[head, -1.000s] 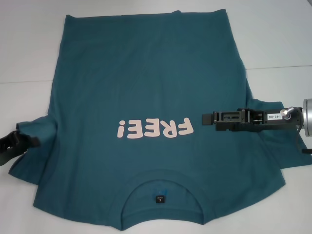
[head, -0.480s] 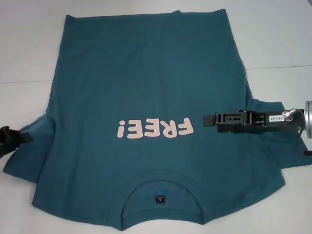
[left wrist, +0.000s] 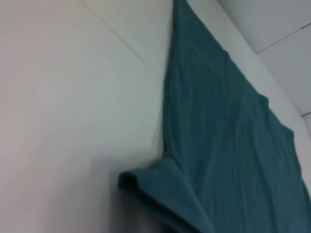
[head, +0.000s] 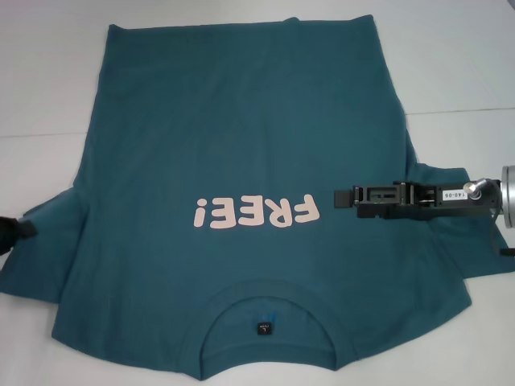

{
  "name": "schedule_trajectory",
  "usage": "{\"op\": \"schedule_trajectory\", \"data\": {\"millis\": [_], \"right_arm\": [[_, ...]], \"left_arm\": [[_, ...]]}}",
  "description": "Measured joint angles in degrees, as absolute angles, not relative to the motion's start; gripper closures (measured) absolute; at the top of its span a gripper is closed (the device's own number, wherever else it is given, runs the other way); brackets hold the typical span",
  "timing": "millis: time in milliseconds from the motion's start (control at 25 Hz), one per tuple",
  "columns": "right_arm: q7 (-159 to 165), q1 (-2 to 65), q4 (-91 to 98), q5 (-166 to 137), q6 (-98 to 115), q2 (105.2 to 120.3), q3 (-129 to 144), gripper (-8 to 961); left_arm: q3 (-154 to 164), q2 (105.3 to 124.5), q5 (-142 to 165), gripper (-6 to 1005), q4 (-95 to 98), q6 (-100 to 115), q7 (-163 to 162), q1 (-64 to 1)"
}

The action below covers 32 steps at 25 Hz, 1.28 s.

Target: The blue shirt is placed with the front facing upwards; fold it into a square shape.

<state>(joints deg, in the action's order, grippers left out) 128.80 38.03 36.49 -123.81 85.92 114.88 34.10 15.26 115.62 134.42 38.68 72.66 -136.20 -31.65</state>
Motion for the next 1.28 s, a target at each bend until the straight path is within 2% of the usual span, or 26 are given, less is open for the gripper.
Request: {"op": "schedule_trajectory", "data": {"millis": [520, 880, 1280], "right_arm": [[128.8, 38.24, 36.41, -123.75, 85.67, 115.05, 34.35, 56], [128.75, 37.87, 36.38, -123.74, 85.91, 114.98, 34.14, 55], [128.76, 38.22, 36.38, -123.75, 85.77, 114.96, 34.52, 56]], "left_arm": [[14.56, 115.07, 134.91, 968, 39.27, 72.66, -136.05, -31.99], [15.05, 112.11, 141.99, 967, 42.81, 72.88, -139.93, -36.69], [18.73, 112.25, 141.97, 968, 44.88, 77.98, -142.65, -38.17]]}}
